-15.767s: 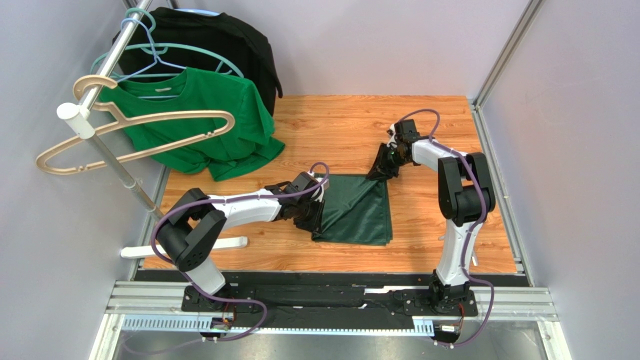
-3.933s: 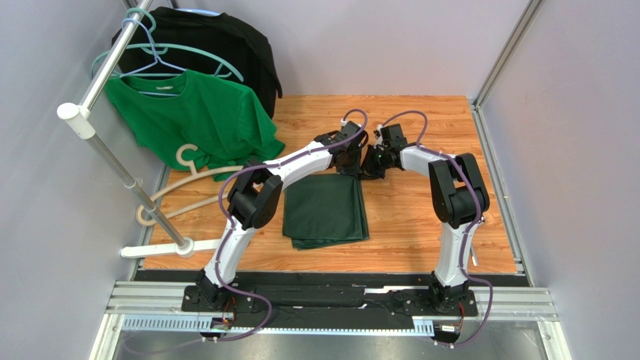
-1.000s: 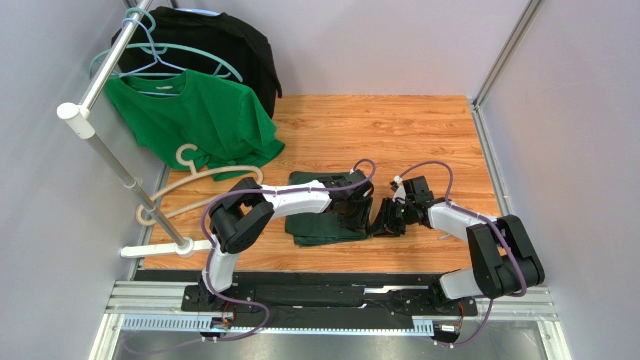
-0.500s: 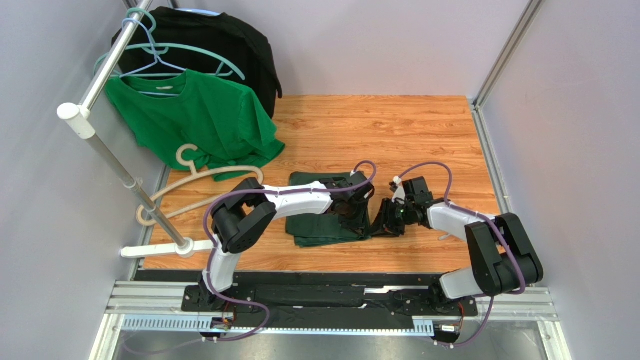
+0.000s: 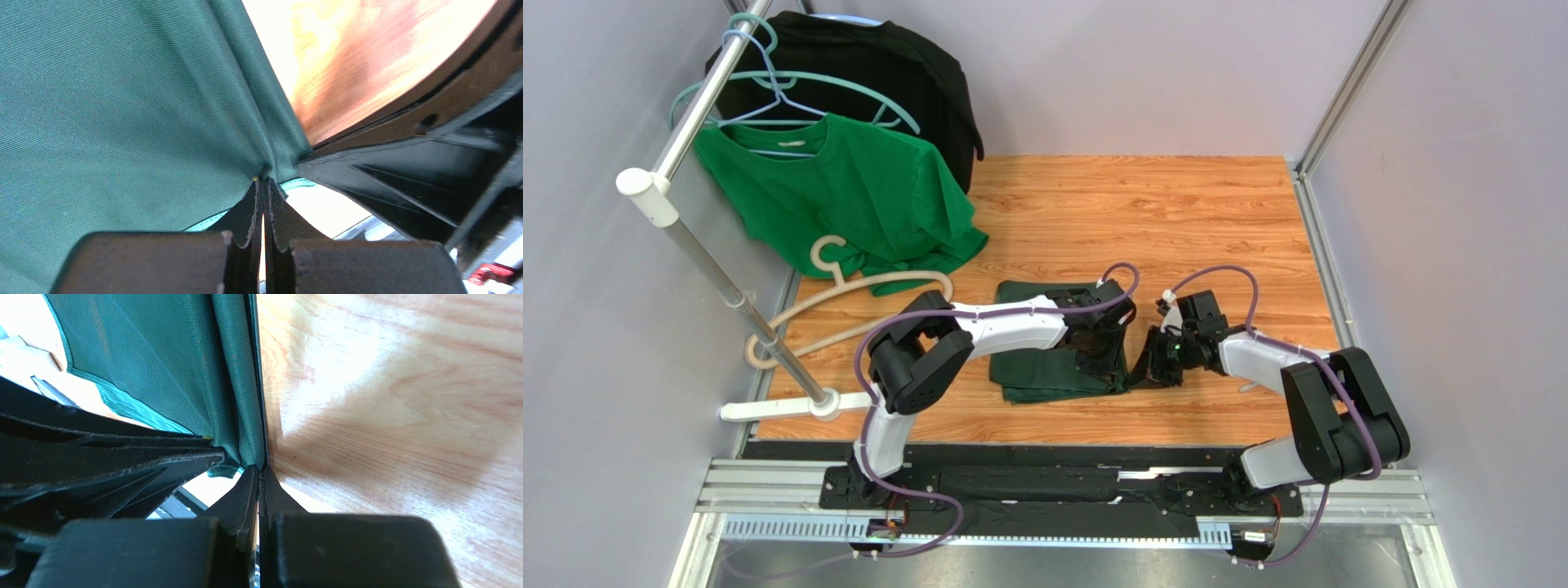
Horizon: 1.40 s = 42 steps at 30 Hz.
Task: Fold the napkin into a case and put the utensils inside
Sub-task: Smooth out the lower triangle-folded napkin at the center of the board.
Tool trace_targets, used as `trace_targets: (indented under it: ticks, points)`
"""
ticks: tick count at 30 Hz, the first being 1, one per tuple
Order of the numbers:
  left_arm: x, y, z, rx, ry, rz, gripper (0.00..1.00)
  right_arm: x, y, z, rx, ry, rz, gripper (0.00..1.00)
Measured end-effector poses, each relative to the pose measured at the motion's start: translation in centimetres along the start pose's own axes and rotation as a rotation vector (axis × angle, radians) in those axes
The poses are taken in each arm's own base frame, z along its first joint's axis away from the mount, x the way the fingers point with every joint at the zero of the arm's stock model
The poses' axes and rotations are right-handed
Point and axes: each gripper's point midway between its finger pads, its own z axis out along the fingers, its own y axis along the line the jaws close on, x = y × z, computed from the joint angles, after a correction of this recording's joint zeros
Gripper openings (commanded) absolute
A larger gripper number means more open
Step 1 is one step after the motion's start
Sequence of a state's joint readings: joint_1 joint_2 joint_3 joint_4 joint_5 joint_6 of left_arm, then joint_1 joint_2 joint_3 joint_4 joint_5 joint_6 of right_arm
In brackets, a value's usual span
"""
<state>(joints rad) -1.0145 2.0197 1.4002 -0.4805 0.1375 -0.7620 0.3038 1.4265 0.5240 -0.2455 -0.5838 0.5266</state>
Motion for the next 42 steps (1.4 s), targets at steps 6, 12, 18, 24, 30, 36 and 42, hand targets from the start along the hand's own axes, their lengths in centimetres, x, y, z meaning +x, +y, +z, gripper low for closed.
trace_targets:
  ticks: [6, 12, 18, 24, 30, 36, 42]
  points:
    - [-0.3, -1.2, -0.5, 0.027, 0.001, 0.006, 0.00, 0.1, 0.0, 0.1, -0.004, 0.000, 0.005, 0.00]
    - [-1.0, -2.8, -1.1, 0.069, -0.013, 0.012, 0.00, 0.1, 0.1, 0.2, -0.015, -0.001, 0.012, 0.00]
    - [-1.1, -3.0, -0.5, 0.068, -0.006, 0.011, 0.04, 0.1, 0.2, 0.2, -0.017, 0.001, 0.019, 0.03]
    - [-0.7, -2.2, 0.0, 0.033, 0.006, 0.014, 0.46, 0.2, -0.2, 0.1, 0.004, 0.001, 0.024, 0.24]
    - [-1.0, -2.1, -2.7, 0.020, -0.022, 0.027, 0.54, -0.3, -0.7, -1.8, 0.109, -0.045, 0.012, 0.46]
    - [-4.5, -2.7, -10.5, 0.139, -0.182, 0.027, 0.29, -2.5, 0.7, -4.6, 0.185, -0.142, -0.046, 0.49]
    - [-8.0, 4.8, -12.2, 0.084, -0.274, -0.078, 0.16, -1.7, 4.6, -3.3, 0.108, -0.072, -0.152, 0.12]
